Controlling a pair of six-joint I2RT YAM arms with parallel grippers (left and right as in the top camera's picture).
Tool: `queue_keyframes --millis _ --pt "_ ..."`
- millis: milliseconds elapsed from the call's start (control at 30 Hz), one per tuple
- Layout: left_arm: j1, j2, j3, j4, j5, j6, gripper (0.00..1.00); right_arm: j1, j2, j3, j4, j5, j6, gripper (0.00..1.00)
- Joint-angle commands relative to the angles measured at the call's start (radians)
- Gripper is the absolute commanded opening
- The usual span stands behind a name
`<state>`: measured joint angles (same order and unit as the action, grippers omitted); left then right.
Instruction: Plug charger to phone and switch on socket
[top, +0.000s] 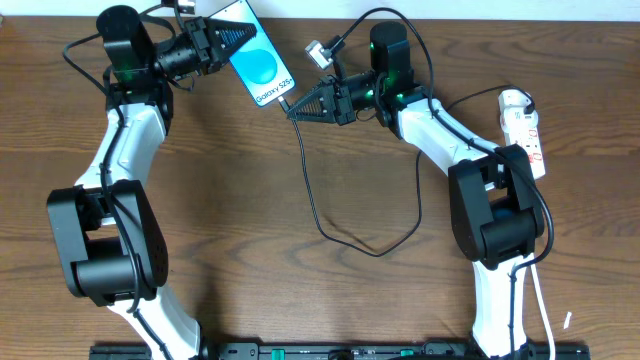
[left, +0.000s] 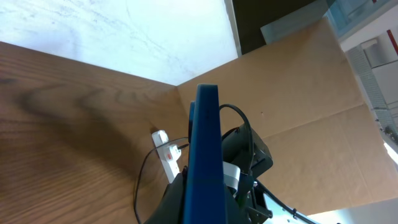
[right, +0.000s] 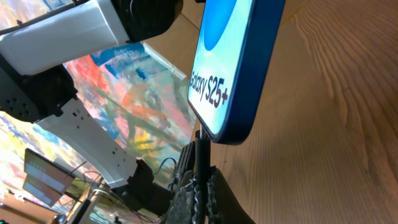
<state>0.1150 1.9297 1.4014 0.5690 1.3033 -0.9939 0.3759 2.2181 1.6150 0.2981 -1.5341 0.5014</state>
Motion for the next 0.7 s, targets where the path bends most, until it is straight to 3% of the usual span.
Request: queue_keyframes --millis 0,667 --pt "-0.008 -0.035 0.010 0.008 0.026 0.013 0.08 -0.006 0.008 0.006 0.005 -0.006 0.011 0.01" --pt "-0.027 -0.035 0.010 0.008 0.033 0.013 0.08 -0.006 0.008 0.006 0.005 -0.006 0.045 0.01"
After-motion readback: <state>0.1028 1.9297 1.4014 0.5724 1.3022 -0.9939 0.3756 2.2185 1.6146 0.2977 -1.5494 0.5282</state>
